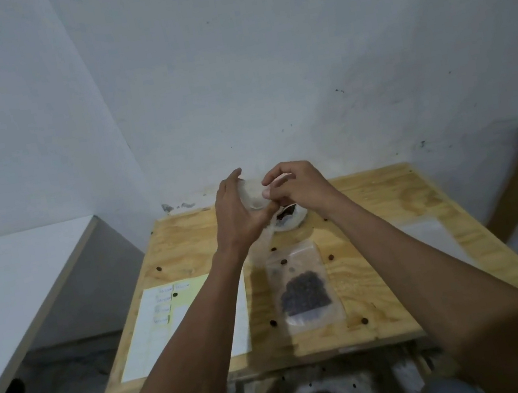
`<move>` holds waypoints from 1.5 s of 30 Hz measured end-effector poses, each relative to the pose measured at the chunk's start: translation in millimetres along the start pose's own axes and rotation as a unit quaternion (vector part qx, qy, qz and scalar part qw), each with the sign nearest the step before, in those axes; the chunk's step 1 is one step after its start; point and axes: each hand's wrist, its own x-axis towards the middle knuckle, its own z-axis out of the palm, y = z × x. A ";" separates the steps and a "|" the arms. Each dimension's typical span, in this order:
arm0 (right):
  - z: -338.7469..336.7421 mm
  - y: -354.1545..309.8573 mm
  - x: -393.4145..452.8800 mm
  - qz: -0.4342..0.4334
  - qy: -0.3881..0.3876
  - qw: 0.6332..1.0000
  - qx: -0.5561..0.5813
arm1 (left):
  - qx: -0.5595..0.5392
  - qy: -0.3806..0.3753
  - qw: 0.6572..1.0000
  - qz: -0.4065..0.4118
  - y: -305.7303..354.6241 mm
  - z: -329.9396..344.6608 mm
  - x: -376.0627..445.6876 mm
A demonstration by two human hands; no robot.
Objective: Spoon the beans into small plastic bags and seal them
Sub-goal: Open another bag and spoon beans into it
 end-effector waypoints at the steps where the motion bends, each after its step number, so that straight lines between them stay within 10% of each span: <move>1: 1.6 -3.1 -0.6 0.002 0.006 1.000 -0.003 | -0.006 -0.001 1.000 0.000 1.8 -0.5 1.0; 10: -2.6 -12.3 8.7 -0.041 0.173 0.984 -0.001 | -0.219 -0.020 0.974 -0.061 12.8 -19.4 11.2; 38: -20.6 -9.8 2.3 -0.055 0.044 0.994 0.088 | -0.339 -0.039 0.928 -0.147 33.1 -35.5 22.5; 45: -23.9 -10.3 -5.3 -0.051 0.122 0.982 0.134 | -0.343 -0.058 0.928 -0.134 42.0 -39.0 21.1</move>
